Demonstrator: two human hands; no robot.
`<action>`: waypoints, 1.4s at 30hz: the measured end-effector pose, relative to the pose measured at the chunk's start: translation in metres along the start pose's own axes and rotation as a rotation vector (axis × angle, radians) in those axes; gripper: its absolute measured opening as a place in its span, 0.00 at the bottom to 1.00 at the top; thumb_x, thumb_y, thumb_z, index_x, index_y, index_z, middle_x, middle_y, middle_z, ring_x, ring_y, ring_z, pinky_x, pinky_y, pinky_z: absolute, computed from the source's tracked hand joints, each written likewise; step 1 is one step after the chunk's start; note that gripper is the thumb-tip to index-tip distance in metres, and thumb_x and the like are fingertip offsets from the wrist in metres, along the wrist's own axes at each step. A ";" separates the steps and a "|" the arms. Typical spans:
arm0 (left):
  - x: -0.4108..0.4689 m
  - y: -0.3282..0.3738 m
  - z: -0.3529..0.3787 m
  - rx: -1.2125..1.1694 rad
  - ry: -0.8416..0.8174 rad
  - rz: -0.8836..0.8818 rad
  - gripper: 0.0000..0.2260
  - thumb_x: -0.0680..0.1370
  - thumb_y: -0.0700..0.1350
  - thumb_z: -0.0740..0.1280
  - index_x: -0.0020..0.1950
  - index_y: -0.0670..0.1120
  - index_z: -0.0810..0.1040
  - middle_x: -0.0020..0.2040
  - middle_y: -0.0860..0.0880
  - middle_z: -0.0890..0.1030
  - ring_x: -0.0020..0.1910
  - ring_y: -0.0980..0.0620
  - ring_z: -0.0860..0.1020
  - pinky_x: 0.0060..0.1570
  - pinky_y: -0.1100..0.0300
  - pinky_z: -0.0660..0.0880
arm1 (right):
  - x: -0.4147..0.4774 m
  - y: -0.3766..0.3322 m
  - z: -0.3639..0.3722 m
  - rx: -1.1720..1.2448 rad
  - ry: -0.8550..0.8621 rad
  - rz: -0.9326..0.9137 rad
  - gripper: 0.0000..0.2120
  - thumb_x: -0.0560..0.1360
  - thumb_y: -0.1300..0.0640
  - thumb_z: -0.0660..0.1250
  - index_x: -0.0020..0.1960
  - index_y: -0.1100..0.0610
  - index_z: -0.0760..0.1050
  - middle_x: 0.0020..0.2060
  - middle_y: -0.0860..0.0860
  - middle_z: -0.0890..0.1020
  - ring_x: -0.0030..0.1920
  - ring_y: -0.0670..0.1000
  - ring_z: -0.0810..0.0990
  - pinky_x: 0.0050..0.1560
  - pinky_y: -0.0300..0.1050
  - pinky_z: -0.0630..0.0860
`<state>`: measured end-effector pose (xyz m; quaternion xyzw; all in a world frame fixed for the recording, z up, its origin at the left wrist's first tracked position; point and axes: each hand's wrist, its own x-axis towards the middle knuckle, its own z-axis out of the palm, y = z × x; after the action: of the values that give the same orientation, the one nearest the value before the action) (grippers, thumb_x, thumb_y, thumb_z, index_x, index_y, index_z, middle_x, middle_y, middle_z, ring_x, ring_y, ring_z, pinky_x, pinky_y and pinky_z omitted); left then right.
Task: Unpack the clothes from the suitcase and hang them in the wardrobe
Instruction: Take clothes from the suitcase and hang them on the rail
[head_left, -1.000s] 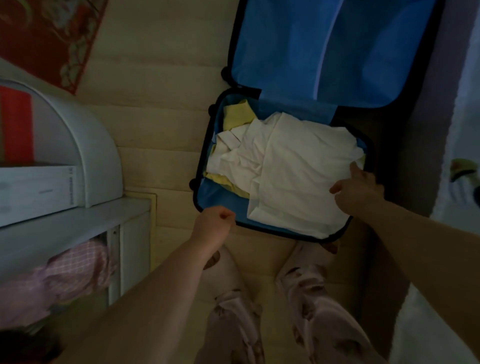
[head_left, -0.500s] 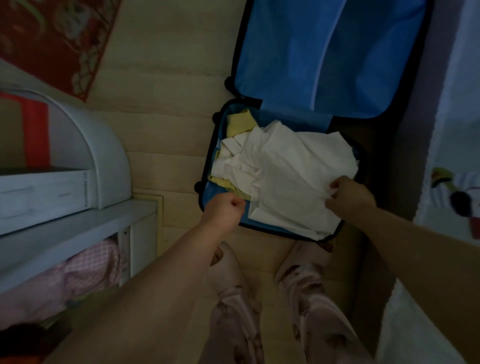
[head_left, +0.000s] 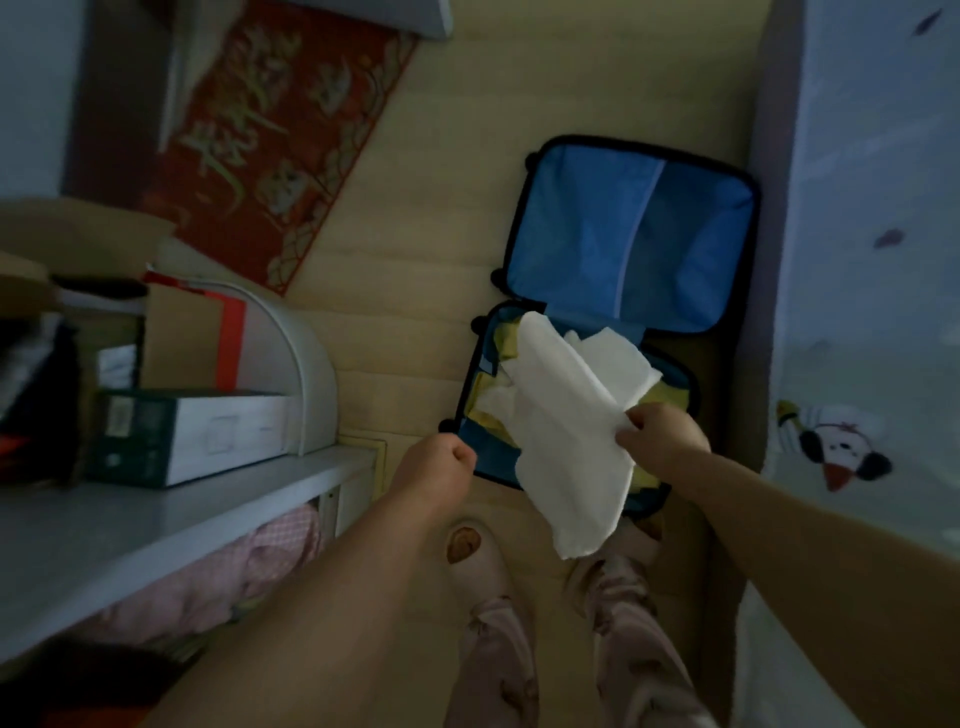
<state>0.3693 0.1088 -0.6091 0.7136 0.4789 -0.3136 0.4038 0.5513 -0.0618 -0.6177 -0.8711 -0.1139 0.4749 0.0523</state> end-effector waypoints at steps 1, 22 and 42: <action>-0.010 0.001 -0.007 -0.003 0.013 0.019 0.07 0.80 0.43 0.61 0.45 0.51 0.77 0.46 0.53 0.79 0.48 0.51 0.78 0.47 0.58 0.75 | -0.008 -0.007 -0.007 0.021 0.015 -0.012 0.09 0.75 0.58 0.61 0.36 0.54 0.74 0.35 0.53 0.78 0.37 0.52 0.76 0.32 0.40 0.70; -0.243 0.081 -0.179 -0.031 0.099 0.280 0.17 0.70 0.56 0.73 0.52 0.48 0.76 0.50 0.51 0.78 0.48 0.55 0.76 0.45 0.63 0.72 | -0.262 -0.161 -0.178 0.505 0.277 -0.368 0.11 0.71 0.58 0.64 0.46 0.67 0.76 0.36 0.55 0.75 0.36 0.52 0.73 0.38 0.44 0.68; -0.366 0.070 -0.247 -0.188 0.250 0.229 0.45 0.69 0.62 0.71 0.77 0.42 0.55 0.71 0.45 0.67 0.67 0.47 0.70 0.56 0.56 0.73 | -0.491 -0.302 -0.305 1.089 0.533 -0.822 0.11 0.74 0.64 0.61 0.53 0.64 0.77 0.42 0.59 0.78 0.44 0.58 0.81 0.46 0.54 0.82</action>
<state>0.3239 0.1523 -0.1663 0.7560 0.4683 -0.1284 0.4389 0.5052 0.1139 0.0086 -0.6944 -0.1625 0.1783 0.6779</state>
